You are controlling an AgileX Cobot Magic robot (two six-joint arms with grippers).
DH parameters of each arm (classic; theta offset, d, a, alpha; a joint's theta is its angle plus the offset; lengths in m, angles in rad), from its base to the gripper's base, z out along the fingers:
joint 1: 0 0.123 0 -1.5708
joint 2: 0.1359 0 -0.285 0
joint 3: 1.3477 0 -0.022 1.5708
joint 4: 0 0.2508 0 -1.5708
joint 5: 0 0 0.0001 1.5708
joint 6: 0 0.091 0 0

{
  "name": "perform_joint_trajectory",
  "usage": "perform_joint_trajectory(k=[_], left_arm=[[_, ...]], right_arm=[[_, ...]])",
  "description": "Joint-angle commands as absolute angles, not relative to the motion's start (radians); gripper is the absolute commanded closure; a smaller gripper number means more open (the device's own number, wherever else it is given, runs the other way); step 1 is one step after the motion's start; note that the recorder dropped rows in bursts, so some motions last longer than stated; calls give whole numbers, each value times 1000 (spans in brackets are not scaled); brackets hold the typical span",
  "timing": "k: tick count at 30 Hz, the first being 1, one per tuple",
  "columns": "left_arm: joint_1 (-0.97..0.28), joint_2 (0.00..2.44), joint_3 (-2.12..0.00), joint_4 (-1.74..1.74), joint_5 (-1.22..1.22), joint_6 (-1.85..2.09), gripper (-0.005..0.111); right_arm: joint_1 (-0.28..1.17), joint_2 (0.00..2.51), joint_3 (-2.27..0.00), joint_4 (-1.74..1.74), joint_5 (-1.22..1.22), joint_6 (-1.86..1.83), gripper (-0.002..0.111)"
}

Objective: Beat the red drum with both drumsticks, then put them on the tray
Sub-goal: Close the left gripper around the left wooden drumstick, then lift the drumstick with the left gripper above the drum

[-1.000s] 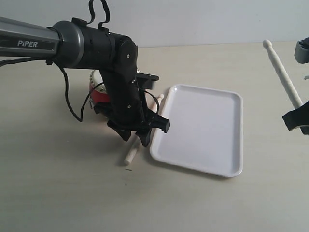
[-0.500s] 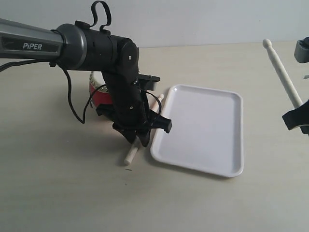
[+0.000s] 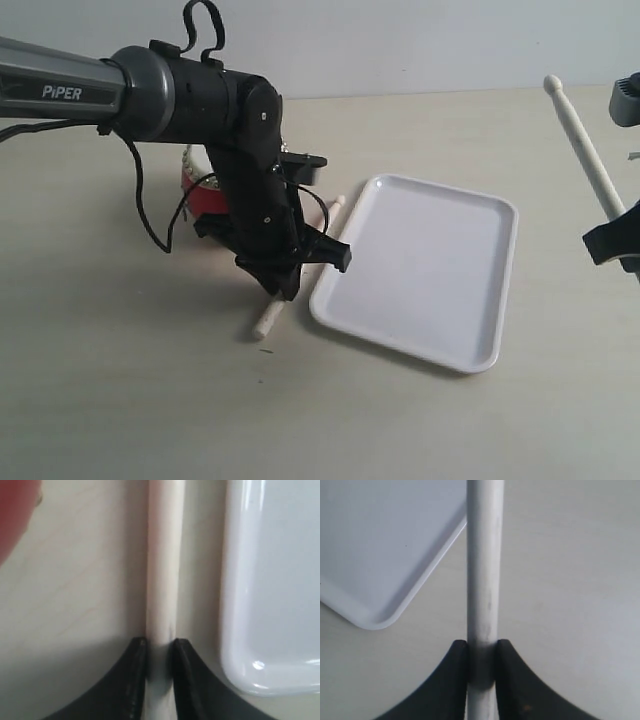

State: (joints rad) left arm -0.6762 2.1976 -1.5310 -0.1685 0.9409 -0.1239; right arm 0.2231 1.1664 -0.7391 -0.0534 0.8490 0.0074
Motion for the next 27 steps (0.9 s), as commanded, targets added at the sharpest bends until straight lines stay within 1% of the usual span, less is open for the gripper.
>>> perform_joint_trajectory(k=[1,16,24,27], left_arm=[[-667,2174,-1527,-163,973,-137,107],[-662,1980,-1527,-241,996,-104,107],[-659,1800,-1525,-235,1027,-38,107],[-622,1706,-1484,-200,1027,0,107]], right_arm=[[226,1165,-744,-55,833,0,108],[226,1165,-744,-60,818,0,108],[226,1165,-744,19,841,-17,108],[226,1175,-756,77,884,-28,108]])
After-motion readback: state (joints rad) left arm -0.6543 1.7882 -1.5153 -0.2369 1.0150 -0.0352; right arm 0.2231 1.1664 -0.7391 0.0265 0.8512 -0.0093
